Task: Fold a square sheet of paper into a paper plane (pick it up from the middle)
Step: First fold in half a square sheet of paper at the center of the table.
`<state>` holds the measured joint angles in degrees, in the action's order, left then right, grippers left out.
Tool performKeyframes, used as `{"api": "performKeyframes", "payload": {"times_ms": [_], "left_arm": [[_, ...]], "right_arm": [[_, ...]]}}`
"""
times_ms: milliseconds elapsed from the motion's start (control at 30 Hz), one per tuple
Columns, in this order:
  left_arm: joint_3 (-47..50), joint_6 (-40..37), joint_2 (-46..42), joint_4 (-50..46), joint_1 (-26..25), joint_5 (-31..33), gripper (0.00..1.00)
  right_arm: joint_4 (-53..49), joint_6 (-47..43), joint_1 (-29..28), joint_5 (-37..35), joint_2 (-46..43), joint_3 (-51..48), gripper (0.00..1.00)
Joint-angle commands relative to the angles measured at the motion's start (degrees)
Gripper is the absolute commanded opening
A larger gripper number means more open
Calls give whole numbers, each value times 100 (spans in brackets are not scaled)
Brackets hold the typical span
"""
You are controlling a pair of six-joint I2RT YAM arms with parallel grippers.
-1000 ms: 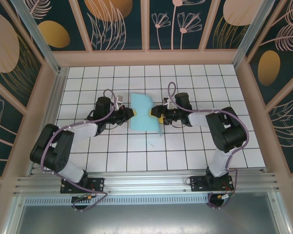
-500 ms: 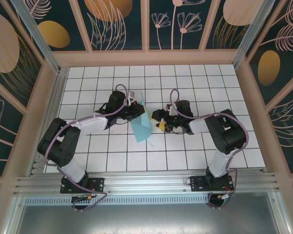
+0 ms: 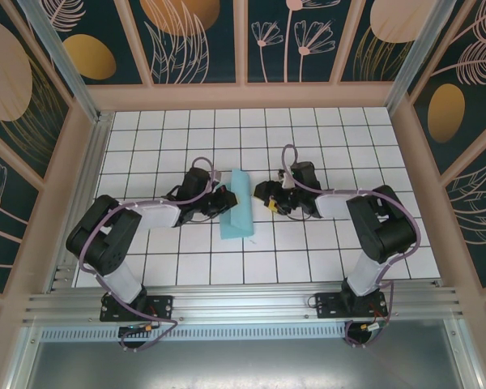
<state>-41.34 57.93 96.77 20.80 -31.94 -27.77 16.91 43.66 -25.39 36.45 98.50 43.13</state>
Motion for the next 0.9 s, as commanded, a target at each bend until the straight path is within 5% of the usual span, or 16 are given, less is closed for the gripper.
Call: {"api": "performKeyframes", "payload": {"times_ms": [0,400,867], "left_arm": [[301,317,-132,617,-14,52,0],[616,267,-144,445,-5,308,0],[220,-94,52,-587,73,657,0]], "right_arm": [[-703,-835,-87,-250,-130,452,74],[-1879,-1614,-425,-181,529,1395,73],[-2374,-1920,-564,-30,959,1803,56]]}}
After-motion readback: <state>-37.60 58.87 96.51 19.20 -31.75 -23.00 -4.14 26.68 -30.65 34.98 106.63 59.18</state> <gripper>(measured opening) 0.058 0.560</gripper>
